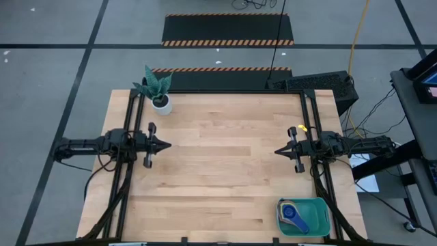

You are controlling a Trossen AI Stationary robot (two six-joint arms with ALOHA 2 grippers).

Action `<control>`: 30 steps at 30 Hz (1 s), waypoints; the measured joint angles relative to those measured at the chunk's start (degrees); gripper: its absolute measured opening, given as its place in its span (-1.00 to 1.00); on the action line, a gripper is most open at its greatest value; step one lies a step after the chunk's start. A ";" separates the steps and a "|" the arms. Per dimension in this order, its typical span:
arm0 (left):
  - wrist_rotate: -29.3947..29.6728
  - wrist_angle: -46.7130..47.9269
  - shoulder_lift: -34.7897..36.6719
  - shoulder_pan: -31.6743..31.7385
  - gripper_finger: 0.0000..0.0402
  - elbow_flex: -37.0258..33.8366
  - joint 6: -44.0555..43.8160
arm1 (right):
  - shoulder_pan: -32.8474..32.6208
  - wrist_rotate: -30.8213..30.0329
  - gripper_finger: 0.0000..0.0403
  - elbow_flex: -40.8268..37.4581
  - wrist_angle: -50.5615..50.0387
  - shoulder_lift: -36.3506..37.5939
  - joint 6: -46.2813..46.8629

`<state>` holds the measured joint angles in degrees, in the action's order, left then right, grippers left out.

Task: Nest measuring cups in basket
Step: Return to Home Position

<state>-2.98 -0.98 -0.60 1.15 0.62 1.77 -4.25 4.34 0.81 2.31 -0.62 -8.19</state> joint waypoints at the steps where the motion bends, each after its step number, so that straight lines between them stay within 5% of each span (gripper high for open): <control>1: 0.00 -0.02 -0.24 -0.40 -0.99 0.00 -0.07 | 0.00 0.02 -1.00 -0.01 0.00 0.02 0.00; 30: 3.52 -0.45 -0.50 -3.86 -0.82 0.02 0.89 | 0.00 0.01 -1.00 0.01 0.00 0.02 -0.02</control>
<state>0.54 -1.43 -1.10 -2.71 0.64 2.67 -4.25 4.36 0.82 2.31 -0.60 -8.20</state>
